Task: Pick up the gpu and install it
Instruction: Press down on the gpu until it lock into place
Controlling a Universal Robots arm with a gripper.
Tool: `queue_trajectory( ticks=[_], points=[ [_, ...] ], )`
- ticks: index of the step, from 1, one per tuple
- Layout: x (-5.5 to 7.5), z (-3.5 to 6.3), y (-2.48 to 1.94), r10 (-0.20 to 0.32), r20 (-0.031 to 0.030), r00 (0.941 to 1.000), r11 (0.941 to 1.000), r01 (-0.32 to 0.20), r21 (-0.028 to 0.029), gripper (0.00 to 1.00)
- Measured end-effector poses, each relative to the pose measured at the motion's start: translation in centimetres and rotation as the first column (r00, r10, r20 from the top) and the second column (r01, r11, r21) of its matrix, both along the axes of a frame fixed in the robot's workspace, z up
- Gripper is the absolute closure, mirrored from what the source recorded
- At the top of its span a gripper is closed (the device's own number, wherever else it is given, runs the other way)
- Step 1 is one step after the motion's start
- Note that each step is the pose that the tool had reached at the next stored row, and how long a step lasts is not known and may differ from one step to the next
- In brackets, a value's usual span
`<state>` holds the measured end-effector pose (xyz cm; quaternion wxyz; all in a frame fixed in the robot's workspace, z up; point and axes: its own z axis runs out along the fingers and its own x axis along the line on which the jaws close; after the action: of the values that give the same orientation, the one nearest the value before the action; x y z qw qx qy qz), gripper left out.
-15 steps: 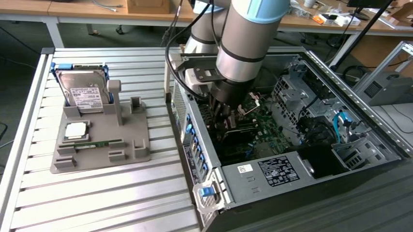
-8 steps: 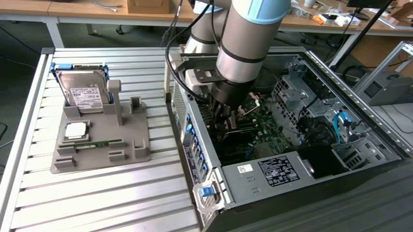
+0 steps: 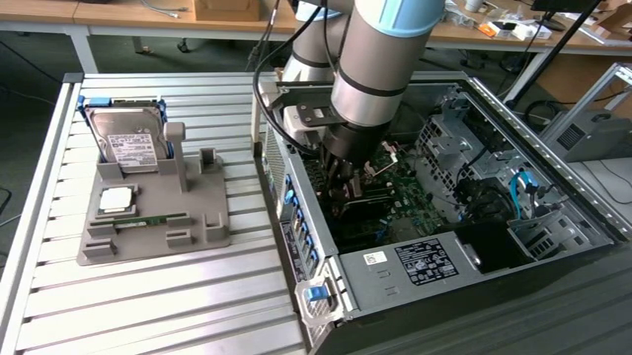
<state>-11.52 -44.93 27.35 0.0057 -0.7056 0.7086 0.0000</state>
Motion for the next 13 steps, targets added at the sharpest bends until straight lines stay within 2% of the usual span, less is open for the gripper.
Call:
queue_trajectory(
  ticks=[6, 13],
  points=[
    [0.0, 0.33, 0.30, 0.000, -0.0002, 1.0000, 1.0000, 0.000, 0.0010, 0.89],
    [0.0, 1.85, 0.44, 0.000, 0.0017, 1.0000, 1.0000, 0.000, 0.0010, 0.89]
  ],
)
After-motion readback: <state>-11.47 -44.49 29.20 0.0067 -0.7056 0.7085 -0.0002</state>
